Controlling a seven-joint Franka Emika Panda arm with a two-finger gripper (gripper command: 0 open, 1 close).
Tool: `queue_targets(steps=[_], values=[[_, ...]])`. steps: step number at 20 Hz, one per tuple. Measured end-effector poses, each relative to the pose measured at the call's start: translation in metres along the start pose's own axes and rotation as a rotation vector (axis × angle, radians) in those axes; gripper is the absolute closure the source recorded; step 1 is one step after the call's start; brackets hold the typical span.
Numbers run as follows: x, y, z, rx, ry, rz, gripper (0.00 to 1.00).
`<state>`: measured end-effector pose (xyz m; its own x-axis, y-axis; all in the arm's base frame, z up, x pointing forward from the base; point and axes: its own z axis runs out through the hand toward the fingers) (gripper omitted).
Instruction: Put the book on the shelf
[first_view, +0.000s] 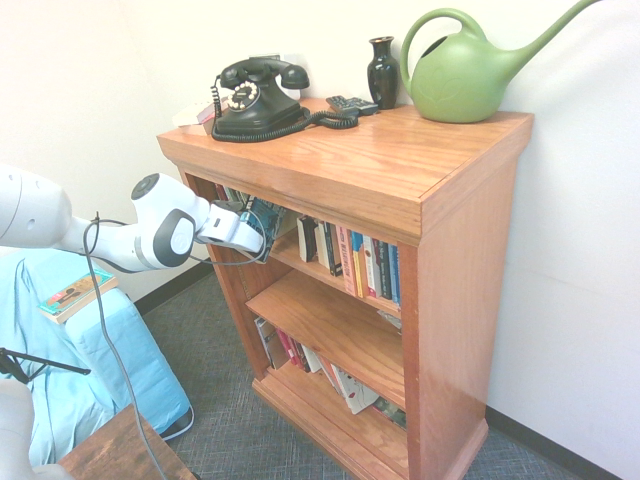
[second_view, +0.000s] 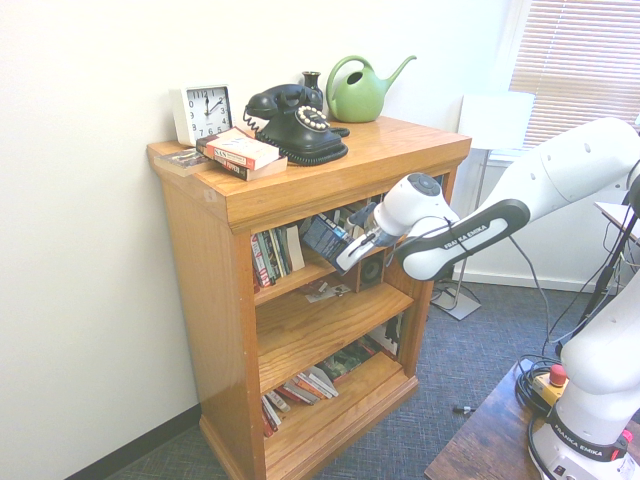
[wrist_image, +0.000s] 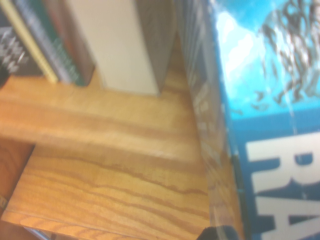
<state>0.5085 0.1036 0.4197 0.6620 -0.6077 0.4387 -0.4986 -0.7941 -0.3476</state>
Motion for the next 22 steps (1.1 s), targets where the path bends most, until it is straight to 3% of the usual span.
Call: queue_targets(steps=[9,22], values=[[0.021,-0.003,-0.01,-0.016,-0.049,0.031,1.0],[0.018,-0.021,0.026,-0.041,-0.1,0.025,1.0]])
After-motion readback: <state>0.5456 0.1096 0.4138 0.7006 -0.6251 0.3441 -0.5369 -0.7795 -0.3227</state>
